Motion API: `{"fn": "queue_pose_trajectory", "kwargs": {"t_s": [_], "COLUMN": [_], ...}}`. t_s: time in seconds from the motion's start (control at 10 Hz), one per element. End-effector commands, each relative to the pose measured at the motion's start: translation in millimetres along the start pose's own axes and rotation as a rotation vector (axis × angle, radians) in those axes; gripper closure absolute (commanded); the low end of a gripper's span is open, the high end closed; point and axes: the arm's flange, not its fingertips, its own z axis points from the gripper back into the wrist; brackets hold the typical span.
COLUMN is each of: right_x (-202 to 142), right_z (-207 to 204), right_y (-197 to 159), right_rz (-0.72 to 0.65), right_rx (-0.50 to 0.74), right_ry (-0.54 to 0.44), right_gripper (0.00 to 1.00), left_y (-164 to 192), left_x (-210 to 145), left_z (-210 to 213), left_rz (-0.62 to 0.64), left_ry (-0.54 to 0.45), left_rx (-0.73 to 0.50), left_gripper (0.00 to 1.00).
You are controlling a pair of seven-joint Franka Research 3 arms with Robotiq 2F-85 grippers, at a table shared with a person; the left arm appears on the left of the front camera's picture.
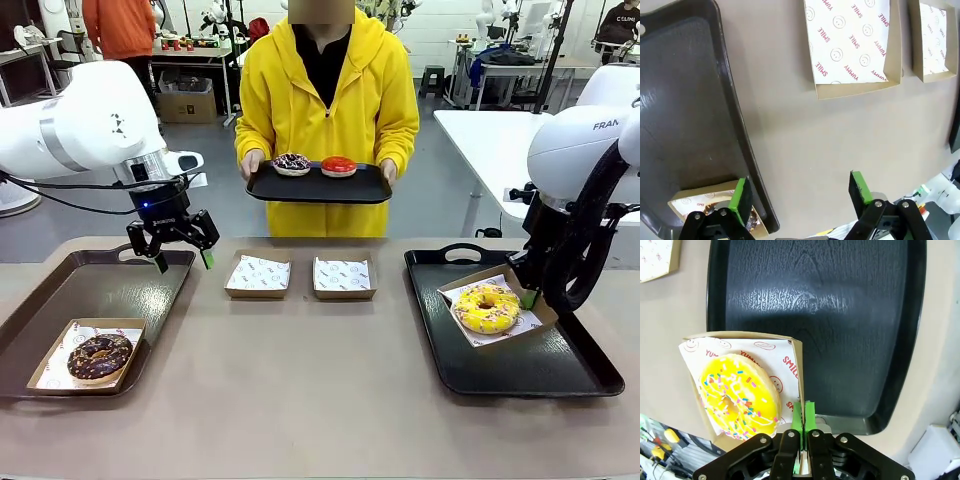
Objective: Individually package the donuts and arrange them on the tray.
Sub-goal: Place the picked Paper togo box on the Handle tray while simultaneously picking up another Paper togo box from the table with the other hand.
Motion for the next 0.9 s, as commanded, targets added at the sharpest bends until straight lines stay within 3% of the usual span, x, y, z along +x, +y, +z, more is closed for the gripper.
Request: {"fn": "queue_pose_trajectory", "kwargs": {"t_s": [0.0, 0.4, 0.5, 0.8], "right_x": [0, 0, 1, -27], "right_z": [2, 0, -18, -38], "right_y": [0, 0, 3, 9], "right_rz": [0.000, 0.000, -0.062, -0.117], "right_rx": [0.000, 0.000, 0.012, -0.063], "right_ry": [0.002, 0.000, 0.037, -0.028], "right_gripper": [0.98, 0.98, 0.98, 0.98], "left_y": [4, 4, 2, -23], "left_x": [1, 1, 0, 40], "left_z": [3, 3, 1, 1], "left_rz": [0.002, 0.002, 0.008, -0.014], "left_ry": [0.014, 0.014, 0.007, -0.028], "left_rx": [-0.028, -0.028, -0.006, 0.058], "left_gripper": [0.00, 0.00, 0.00, 0.00]}}
